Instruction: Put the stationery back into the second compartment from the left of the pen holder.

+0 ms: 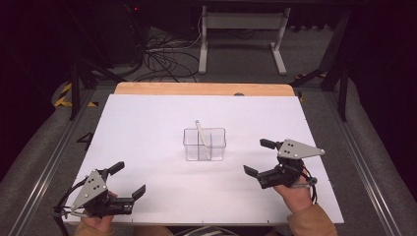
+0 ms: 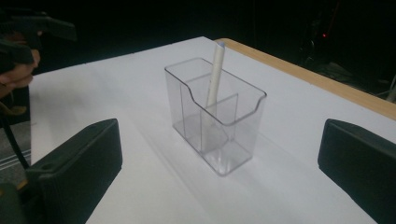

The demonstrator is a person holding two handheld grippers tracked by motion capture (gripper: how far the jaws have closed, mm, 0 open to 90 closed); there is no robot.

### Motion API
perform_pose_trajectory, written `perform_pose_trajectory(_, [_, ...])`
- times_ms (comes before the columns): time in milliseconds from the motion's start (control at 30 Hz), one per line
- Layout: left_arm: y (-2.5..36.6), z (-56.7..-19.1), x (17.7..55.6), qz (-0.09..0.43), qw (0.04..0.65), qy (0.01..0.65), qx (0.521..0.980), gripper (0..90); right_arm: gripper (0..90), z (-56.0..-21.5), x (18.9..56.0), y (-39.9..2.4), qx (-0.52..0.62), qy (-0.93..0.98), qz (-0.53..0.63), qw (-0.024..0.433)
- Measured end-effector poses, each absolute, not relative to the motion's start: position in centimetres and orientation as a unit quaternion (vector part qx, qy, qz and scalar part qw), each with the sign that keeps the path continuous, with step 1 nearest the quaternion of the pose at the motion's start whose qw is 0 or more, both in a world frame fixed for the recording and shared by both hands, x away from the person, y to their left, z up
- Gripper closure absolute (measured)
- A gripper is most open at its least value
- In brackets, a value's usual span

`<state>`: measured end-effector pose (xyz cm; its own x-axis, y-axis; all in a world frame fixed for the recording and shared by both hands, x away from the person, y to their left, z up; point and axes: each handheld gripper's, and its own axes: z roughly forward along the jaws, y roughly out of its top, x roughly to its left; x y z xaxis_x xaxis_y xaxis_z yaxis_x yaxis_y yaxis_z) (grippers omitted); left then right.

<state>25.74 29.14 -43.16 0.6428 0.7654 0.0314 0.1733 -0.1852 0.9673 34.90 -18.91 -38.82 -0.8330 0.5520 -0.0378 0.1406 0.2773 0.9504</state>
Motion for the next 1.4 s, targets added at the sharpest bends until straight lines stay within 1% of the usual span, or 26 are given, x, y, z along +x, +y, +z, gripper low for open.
perform_pose_trajectory(200, [29.1,-43.2,25.7,0.270,0.549,0.326,0.721,2.8,0.2,-40.9,34.3,-20.7,0.239,0.772,0.560,0.184])
perform_pose_trajectory(367, [29.1,-43.1,25.7,0.271,0.549,0.324,0.721,2.7,0.2,-42.5,33.9,-21.5,0.239,0.775,0.559,0.171])
perform_pose_trajectory(467, [29.1,-43.1,25.7,0.270,0.546,0.325,0.723,2.8,0.2,-42.9,33.8,-21.9,0.240,0.774,0.562,0.166])
perform_pose_trajectory(667, [29.1,-43.1,25.6,0.270,0.548,0.326,0.722,2.8,0.1,-43.9,33.2,-22.6,0.233,0.776,0.561,0.172])
perform_pose_trajectory(767, [29.1,-43.1,25.7,0.269,0.545,0.325,0.724,2.8,0.6,-44.5,33.1,-22.9,0.227,0.787,0.542,0.190])
perform_pose_trajectory(933, [29.1,-43.2,25.8,0.271,0.544,0.323,0.726,2.8,0.0,-45.8,33.0,-23.2,0.249,0.787,0.532,0.187])
perform_pose_trajectory(1100, [29.0,-43.3,25.9,0.267,0.542,0.324,0.728,2.7,0.2,-46.0,33.1,-23.7,0.276,0.758,0.565,0.171])
perform_pose_trajectory(1400, [29.0,-43.5,26.2,0.267,0.537,0.327,0.731,2.4,0.4,-46.0,33.4,-23.3,0.267,0.779,0.537,0.182])
